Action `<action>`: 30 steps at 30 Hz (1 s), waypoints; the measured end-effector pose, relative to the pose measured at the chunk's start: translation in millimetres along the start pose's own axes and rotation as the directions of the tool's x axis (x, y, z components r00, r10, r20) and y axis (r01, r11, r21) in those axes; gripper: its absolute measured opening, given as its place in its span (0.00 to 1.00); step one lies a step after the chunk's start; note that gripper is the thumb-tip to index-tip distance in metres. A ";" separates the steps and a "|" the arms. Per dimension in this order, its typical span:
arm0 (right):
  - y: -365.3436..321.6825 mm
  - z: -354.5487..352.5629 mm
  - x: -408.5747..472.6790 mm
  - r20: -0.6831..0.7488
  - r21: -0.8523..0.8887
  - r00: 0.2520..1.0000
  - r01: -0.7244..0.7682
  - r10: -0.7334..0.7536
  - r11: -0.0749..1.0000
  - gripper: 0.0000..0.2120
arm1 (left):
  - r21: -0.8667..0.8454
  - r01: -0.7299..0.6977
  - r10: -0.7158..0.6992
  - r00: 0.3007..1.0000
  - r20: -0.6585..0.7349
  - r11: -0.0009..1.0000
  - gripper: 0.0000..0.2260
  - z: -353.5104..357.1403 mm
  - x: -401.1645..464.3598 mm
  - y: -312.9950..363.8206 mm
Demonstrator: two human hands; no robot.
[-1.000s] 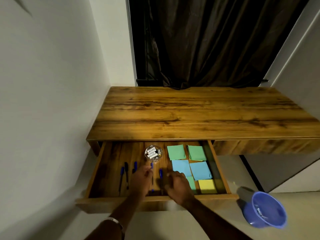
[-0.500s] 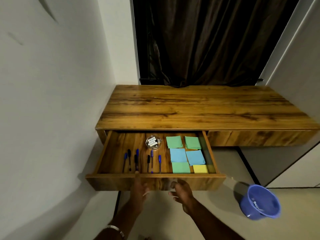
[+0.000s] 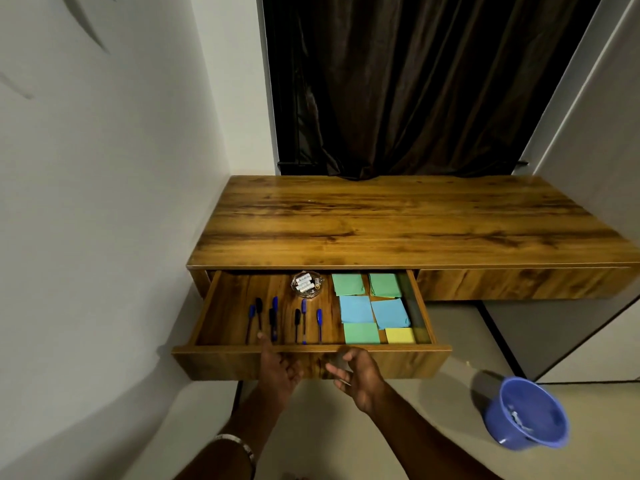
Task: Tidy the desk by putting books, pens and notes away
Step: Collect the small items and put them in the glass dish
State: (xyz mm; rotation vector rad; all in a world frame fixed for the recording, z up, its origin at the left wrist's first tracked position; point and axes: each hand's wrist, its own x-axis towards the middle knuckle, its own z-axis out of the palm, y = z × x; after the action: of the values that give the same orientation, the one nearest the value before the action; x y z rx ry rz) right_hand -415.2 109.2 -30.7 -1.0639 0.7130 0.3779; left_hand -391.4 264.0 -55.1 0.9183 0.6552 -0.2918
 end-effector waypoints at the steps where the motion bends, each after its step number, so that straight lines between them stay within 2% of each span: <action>1: -4.2 1.8 4.2 -0.008 0.000 1.000 0.002 -0.002 1.000 0.08 | 0.001 -0.001 0.001 1.000 -0.002 1.000 0.40 3.9 5.1 2.9; 14: -79.9 42.8 73.1 -0.015 0.025 1.000 0.025 -0.024 0.999 0.09 | 0.101 -0.007 0.003 0.999 0.035 0.995 0.41 42.3 98.9 53.6; 19: -105.8 57.9 108.5 -0.023 0.016 0.999 0.027 -0.026 1.000 0.10 | 0.127 0.054 -0.060 0.997 0.044 0.990 0.29 56.4 138.3 79.2; 30: -142.9 88.7 152.5 -0.140 0.042 0.990 0.008 -0.002 0.999 0.04 | 0.126 0.054 -0.061 0.997 0.051 0.991 0.22 79.1 192.9 109.3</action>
State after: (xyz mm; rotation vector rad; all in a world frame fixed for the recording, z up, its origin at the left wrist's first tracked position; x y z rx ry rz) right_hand -188.8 115.8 -15.9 -1.0590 0.8395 0.2847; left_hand -156.9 271.4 -73.8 1.0080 0.6193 -0.4115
